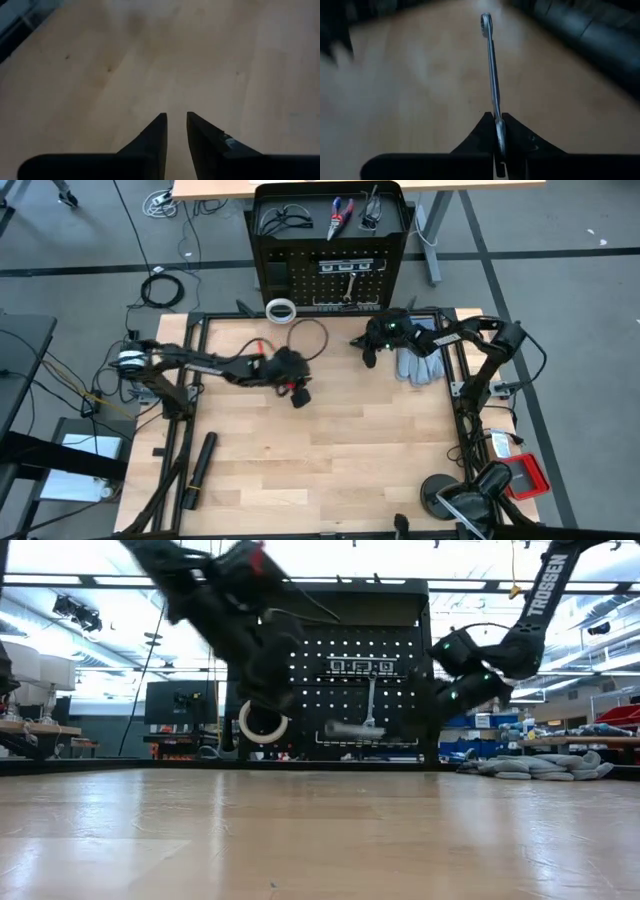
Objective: Hang tools onto peg board
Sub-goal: Hang the silver wrench on the black pegboard
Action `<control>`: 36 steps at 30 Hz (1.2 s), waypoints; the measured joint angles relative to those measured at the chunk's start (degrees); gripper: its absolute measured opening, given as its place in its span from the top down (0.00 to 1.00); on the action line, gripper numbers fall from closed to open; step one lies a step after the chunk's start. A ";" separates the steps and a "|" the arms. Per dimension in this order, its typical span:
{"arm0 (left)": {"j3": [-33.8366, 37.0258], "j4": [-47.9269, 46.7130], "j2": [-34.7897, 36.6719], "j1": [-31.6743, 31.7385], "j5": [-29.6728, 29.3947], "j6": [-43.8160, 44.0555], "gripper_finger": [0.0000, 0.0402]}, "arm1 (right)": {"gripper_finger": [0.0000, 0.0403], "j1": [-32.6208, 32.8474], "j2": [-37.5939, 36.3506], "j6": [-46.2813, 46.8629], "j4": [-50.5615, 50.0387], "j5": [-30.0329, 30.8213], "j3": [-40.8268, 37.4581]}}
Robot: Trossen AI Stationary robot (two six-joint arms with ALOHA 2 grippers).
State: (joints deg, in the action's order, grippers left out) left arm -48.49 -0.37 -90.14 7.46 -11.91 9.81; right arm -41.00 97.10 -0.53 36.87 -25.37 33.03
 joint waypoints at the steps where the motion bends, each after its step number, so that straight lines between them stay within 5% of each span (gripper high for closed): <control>1: 2.42 2.10 1.42 -0.68 -0.70 1.18 0.81 | 0.94 -0.56 -0.56 2.40 4.03 -0.04 -0.93; 6: 11.77 11.89 5.97 -4.15 -5.67 4.90 0.81 | 0.94 -3.57 -0.70 14.22 31.31 0.19 -8.04; 9: 15.52 16.73 6.55 -5.14 -7.36 5.42 0.81 | 0.94 -5.71 -0.71 19.59 38.36 0.45 -10.42; 24: 29.25 45.39 6.39 -5.72 -9.72 4.53 0.81 | 0.94 -11.11 -0.66 34.73 47.97 6.01 -12.90; 36: 30.86 47.32 6.38 -5.70 -10.77 5.53 0.81 | 0.94 -14.16 -0.66 38.99 48.03 5.83 -15.88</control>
State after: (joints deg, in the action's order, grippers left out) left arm -17.63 46.95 -83.75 1.76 -22.68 15.33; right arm -55.17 96.44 38.46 84.90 -19.54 17.15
